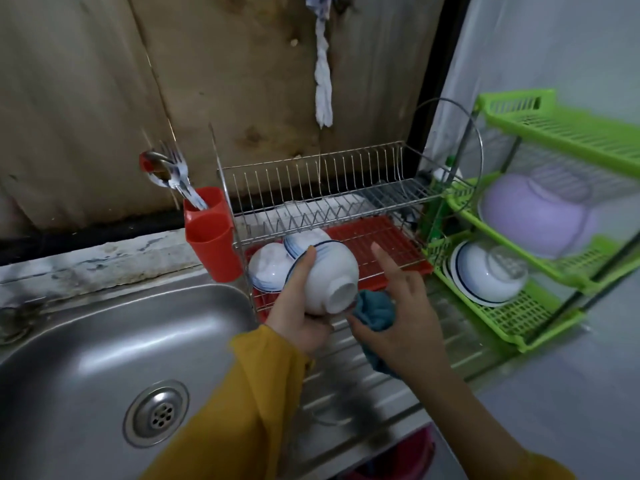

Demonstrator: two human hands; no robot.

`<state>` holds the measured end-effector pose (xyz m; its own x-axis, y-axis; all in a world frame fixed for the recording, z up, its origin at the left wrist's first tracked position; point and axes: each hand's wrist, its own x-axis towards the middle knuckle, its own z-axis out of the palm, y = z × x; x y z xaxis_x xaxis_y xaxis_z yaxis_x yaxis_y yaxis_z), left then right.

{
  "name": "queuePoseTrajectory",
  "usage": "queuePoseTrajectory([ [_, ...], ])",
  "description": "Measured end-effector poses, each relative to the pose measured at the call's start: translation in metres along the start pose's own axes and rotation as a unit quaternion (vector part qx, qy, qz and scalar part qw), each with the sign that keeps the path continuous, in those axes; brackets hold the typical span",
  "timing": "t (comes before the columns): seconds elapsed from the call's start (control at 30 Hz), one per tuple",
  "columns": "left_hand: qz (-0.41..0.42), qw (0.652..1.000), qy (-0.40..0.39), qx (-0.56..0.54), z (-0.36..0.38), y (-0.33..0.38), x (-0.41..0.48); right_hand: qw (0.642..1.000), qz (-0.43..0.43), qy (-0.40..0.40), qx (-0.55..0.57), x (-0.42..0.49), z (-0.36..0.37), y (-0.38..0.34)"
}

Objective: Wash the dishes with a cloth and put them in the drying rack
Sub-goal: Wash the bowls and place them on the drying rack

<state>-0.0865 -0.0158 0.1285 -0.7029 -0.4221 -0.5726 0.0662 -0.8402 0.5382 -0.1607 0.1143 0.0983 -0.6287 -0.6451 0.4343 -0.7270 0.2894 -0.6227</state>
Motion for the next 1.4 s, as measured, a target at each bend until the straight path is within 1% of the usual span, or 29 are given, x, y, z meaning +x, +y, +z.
queuePoseTrajectory([
  [0.1, -0.036, 0.999, 0.002, -0.005, 0.009, -0.006, 0.01, 0.997, 0.019, -0.029, -0.065, 0.006, 0.008, 0.006],
  [0.17, -0.04, 0.999, 0.003, 0.008, 0.018, -0.011, 0.008, 0.996, 0.026, -0.022, -0.087, 0.01, 0.014, 0.009],
  [0.27, -0.025, 0.999, -0.015, 0.018, 0.029, -0.023, 0.008, 0.998, 0.029, 0.012, -0.052, 0.017, 0.021, 0.016],
  [0.33, -0.015, 0.999, -0.026, 0.034, 0.033, -0.028, 0.012, 0.999, 0.035, 0.018, -0.028, 0.023, 0.023, 0.024],
  [0.43, 0.038, 0.998, -0.005, 0.056, 0.032, -0.028, 0.03, 0.999, 0.032, 0.022, 0.002, 0.034, 0.023, 0.036],
  [0.5, 0.083, 0.993, -0.016, 0.082, 0.026, -0.026, 0.044, 0.997, 0.052, 0.012, 0.05, 0.043, 0.022, 0.046],
  [0.53, 0.101, 0.989, -0.011, 0.107, 0.024, -0.026, 0.05, 0.995, 0.07, 0.001, 0.071, 0.049, 0.023, 0.052],
  [0.57, 0.13, 0.978, 0.018, 0.162, 0.021, -0.026, 0.056, 0.993, 0.087, -0.015, 0.08, 0.053, 0.022, 0.057],
  [0.6, 0.18, 0.95, 0.077, 0.244, 0.017, -0.026, 0.061, 0.99, 0.103, -0.032, 0.086, 0.059, 0.023, 0.062],
  [0.63, 0.246, 0.901, 0.132, 0.331, 0.013, -0.024, 0.065, 0.988, 0.114, -0.049, 0.095, 0.065, 0.023, 0.067],
  [0.67, 0.309, 0.838, 0.181, 0.412, 0.008, -0.023, 0.068, 0.985, 0.123, -0.065, 0.105, 0.073, 0.022, 0.071],
  [0.7, 0.366, 0.771, 0.21, 0.478, 0.006, -0.02, 0.071, 0.981, 0.131, -0.082, 0.116, 0.082, 0.022, 0.074],
  [0.73, 0.406, 0.712, 0.222, 0.528, 0.003, -0.017, 0.076, 0.977, 0.141, -0.102, 0.121, 0.092, 0.021, 0.077],
  [0.77, 0.42, 0.67, 0.227, 0.569, 0.002, -0.013, 0.08, 0.972, 0.154, -0.127, 0.122, 0.102, 0.019, 0.08],
  [0.8, 0.417, 0.639, 0.232, 0.604, 0.002, -0.008, 0.085, 0.967, 0.167, -0.155, 0.118, 0.112, 0.017, 0.082],
  [0.87, 0.372, 0.592, 0.249, 0.67, 0.001, 0.002, 0.096, 0.956, 0.188, -0.202, 0.104, 0.129, 0.014, 0.084],
  [0.93, 0.349, 0.566, 0.25, 0.704, 0.0, 0.012, 0.107, 0.947, 0.203, -0.233, 0.082, 0.143, 0.011, 0.087],
  [0.97, 0.348, 0.562, 0.244, 0.71, -0.002, 0.017, 0.113, 0.944, 0.207, -0.25, 0.065, 0.151, 0.011, 0.087],
  [1.1, 0.332, 0.566, 0.223, 0.721, -0.013, 0.034, 0.132, 0.918, 0.23, -0.321, 0.003, 0.185, 0.017, 0.087],
  [1.17, 0.336, 0.55, 0.229, 0.73, -0.018, 0.035, 0.136, 0.903, 0.221, -0.367, -0.019, 0.2, 0.026, 0.089],
  [1.23, 0.336, 0.543, 0.243, 0.73, -0.021, 0.033, 0.138, 0.87, 0.235, -0.431, -0.032, 0.211, 0.036, 0.088],
  [1.3, 0.333, 0.538, 0.26, 0.73, -0.025, 0.029, 0.139, 0.823, 0.274, -0.497, -0.022, 0.218, 0.043, 0.086],
  [1.37, 0.332, 0.513, 0.275, 0.742, -0.031, 0.025, 0.142, 0.792, 0.294, -0.534, -0.012, 0.222, 0.045, 0.085],
  [1.4, 0.336, 0.503, 0.28, 0.746, -0.033, 0.024, 0.144, 0.787, 0.301, -0.538, -0.007, 0.223, 0.046, 0.085],
])
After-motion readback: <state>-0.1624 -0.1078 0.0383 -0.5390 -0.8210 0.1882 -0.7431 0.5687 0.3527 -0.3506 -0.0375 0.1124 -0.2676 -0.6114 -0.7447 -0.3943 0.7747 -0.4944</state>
